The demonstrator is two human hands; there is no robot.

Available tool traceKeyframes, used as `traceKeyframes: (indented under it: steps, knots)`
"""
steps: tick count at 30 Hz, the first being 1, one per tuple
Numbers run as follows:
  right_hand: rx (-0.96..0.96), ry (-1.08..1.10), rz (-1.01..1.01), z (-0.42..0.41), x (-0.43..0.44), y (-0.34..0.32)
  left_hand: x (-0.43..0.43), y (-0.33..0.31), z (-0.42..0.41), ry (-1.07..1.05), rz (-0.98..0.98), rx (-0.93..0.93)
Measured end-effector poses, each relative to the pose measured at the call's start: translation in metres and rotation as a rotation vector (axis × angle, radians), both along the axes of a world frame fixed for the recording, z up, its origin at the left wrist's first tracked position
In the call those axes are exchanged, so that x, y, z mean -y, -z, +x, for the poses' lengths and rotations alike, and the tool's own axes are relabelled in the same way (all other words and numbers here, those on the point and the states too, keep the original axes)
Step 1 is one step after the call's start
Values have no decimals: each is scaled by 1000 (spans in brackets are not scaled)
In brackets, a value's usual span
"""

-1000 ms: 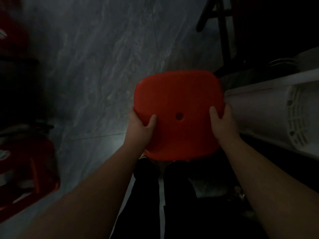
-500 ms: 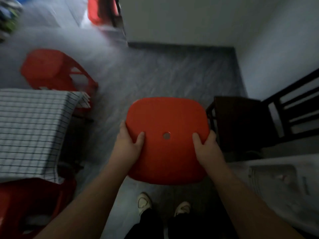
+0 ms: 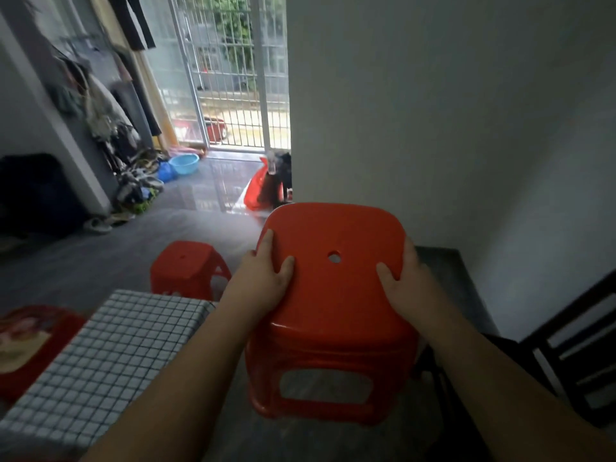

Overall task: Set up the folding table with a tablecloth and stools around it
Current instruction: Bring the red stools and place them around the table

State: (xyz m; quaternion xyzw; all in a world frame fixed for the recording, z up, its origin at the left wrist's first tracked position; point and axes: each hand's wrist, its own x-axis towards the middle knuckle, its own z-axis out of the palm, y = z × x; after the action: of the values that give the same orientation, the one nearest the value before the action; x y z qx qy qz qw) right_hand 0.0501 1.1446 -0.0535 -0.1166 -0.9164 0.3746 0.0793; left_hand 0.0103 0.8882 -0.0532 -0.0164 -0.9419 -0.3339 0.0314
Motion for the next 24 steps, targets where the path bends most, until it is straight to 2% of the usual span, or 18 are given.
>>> traceKeyframes:
  steps: [4, 14, 19, 24]
  knots:
    - [41, -19, 94, -28, -8, -5, -3, -8, -23, -34, -45, 17]
    - [50, -114, 64, -141, -91, 7, -80, -9, -113, -118, -76, 54]
    - [82, -213, 122, -208, -132, 9, -124, -5, -157, -232, -41, 77]
    - [82, -378, 166, -276, -128, -1, -129, 1, -176, -436, -12, 84]
